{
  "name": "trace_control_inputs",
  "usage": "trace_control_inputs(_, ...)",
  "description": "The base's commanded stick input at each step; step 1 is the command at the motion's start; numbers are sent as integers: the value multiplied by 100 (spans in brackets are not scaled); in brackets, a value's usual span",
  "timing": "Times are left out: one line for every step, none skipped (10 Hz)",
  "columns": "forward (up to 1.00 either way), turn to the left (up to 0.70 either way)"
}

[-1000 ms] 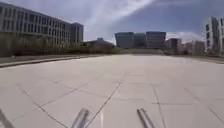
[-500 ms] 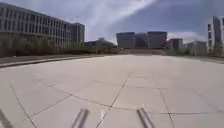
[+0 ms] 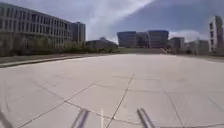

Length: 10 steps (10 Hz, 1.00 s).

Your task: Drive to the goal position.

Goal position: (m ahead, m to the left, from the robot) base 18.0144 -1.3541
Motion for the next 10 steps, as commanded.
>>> trace_control_inputs(50, 0)
trace_control_inputs(50, 0)
trace_control_inputs(50, 0)
trace_control_inputs(50, 0)
trace_control_inputs(50, 0)
trace_control_inputs(50, -42)
trace_control_inputs(50, -50)
trace_control_inputs(50, -50)
trace_control_inputs(50, -32)
trace_control_inputs(50, 0)
